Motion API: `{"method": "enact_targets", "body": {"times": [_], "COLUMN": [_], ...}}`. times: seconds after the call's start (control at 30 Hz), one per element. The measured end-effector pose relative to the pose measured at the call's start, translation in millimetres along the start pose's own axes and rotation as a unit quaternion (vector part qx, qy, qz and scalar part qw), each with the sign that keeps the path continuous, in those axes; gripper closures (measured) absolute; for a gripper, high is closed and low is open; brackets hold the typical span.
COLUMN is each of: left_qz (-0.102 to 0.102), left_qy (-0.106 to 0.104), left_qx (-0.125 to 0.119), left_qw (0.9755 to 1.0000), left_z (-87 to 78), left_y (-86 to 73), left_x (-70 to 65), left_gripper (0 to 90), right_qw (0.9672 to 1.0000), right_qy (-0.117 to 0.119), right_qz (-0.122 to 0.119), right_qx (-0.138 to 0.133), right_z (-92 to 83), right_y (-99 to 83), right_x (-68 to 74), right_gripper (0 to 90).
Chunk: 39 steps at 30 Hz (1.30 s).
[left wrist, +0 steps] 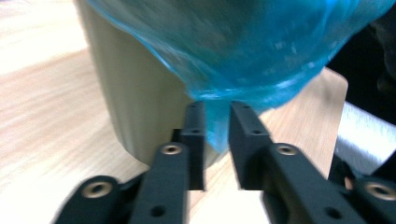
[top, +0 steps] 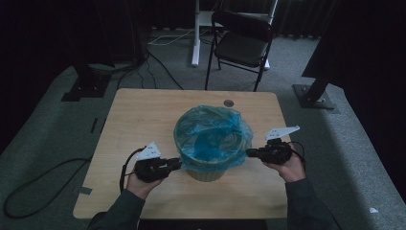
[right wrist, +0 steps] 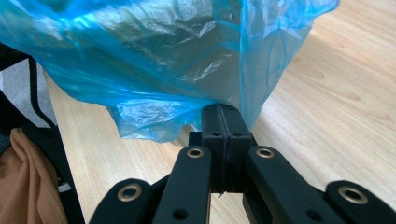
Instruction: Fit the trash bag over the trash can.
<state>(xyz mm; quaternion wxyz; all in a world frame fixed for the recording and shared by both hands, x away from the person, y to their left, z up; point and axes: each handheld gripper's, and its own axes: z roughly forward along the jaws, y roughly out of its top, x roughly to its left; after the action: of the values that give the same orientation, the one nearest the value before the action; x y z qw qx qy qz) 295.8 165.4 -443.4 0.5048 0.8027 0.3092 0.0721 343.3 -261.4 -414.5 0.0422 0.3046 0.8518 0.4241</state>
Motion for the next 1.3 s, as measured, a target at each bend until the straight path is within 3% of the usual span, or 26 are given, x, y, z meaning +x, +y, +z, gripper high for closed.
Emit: {"method": "enact_targets", "body": {"times": [0.07, 0.2, 0.3, 0.4, 0.53, 0.77, 0.87, 1.03, 1.07, 1.3], "left_qz": [-0.002, -0.004, -0.004, 0.0, 0.005, -0.008, -0.021, -0.039, -0.042, -0.05], "left_qy": [0.006, 0.017, 0.021, 0.025, 0.033, 0.042, 0.057, 0.071, 0.076, 0.075], "left_qx": [-0.02, -0.04, -0.051, -0.067, -0.075, -0.07, -0.066, -0.063, -0.062, -0.08], "left_qw": [0.9998, 0.999, 0.9984, 0.9974, 0.9966, 0.9966, 0.9959, 0.9948, 0.9943, 0.9927], "left_z": [-10.9, -20.9, -24.2, -26.1, -21.1, -7.9, -3.1, 2.7, 4.5, 5.6], "left_y": [2.9, 10.8, 17.2, 36.9, 54.9, 68.9, 74.0, 77.2, 77.2, 80.3], "left_x": [2.4, 6.6, 8.6, 11.7, 15.8, 24.1, 28.8, 37.1, 40.4, 47.3], "left_gripper": [67.7, 65.1, 63.8, 61.7, 59.1, 57.4, 58.3, 68.1, 71.0, 85.0], "right_qw": [0.9999, 0.9991, 0.9982, 0.9949, 0.9919, 0.9913, 0.9916, 0.9921, 0.9921, 0.991], "right_qy": [0.004, 0.003, -0.001, -0.016, -0.034, -0.052, -0.053, -0.072, -0.083, -0.091], "right_qz": [-0.005, -0.009, -0.006, -0.002, -0.01, -0.018, -0.018, -0.021, -0.026, -0.016], "right_qx": [-0.016, -0.04, -0.059, -0.1, -0.122, -0.12, -0.116, -0.101, -0.091, -0.097], "right_z": [-9.3, -23.8, -30.9, -40.1, -39.5, -23.0, -15.8, 1.5, 7.6, 8.7], "right_y": [1.9, 5.5, 7.9, 18.1, 30.8, 48.4, 53.6, 66.0, 69.1, 74.7], "right_x": [0.5, 0.5, -0.3, -2.1, -2.0, -2.3, -4.9, -8.7, -9.5, -17.0], "right_gripper": [76.4, 68.3, 65.7, 63.9, 63.8, 63.1, 63.4, 72.2, 78.0, 89.0]}}
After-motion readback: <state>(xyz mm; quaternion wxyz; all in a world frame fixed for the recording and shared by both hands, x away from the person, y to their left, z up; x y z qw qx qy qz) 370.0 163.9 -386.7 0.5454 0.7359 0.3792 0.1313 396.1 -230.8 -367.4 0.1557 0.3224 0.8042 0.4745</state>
